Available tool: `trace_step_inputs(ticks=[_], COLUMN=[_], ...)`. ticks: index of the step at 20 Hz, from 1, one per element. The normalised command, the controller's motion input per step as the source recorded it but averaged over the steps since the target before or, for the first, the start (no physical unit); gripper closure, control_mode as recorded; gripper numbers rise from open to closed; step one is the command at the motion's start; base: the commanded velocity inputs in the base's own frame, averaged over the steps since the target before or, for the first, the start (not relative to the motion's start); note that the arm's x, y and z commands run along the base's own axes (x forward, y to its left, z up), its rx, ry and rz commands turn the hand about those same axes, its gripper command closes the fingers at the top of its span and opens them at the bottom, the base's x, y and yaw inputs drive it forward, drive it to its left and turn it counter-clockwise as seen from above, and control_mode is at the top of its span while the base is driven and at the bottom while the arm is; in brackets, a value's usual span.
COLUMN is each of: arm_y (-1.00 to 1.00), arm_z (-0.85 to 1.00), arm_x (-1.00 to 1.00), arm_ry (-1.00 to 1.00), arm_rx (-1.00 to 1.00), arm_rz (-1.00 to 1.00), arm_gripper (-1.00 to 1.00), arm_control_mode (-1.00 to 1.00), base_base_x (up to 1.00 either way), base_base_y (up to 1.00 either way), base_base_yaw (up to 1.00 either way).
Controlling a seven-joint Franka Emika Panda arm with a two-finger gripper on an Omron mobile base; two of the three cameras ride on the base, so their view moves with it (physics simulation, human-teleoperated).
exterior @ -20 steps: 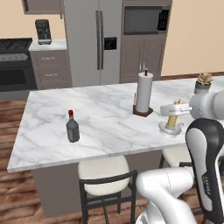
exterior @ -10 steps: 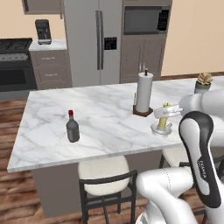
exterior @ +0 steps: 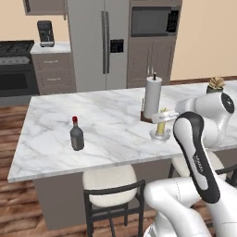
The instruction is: Get the candle and the liquor from the cabinet and move them to the dining counter.
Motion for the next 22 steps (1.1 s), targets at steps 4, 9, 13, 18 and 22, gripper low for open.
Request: trace_step_inputs(ticks=[4,9,13,18,22], arm_y=[0.20,0.17,0.11,0.03,0.00], arm_z=[-0.24,-0.22,-0.20,-0.22,-0.27], arm_x=[0.34,0.41,0.44,0.42,0.37], arm_ry=[0.00,0.00,0.00,0.00,0.00], arm_rx=[-0.06,-0.06,-0.07,-0.03,-0.01], arm_rz=[0.00,0.00,-0.02,-0.01,0.00], arm_gripper=[1.00,1.00,1.00,1.00,1.00], arm_control_mode=[-1.00,-1.00,-1.00,-1.00,-1.00], base_base_x=[0.00,0.00,0.00,0.00,0.00], base_base_y=[0.00,0.00,0.00,0.00,0.00], base_base_yaw=[0.00,0.00,0.00,0.00,0.00])
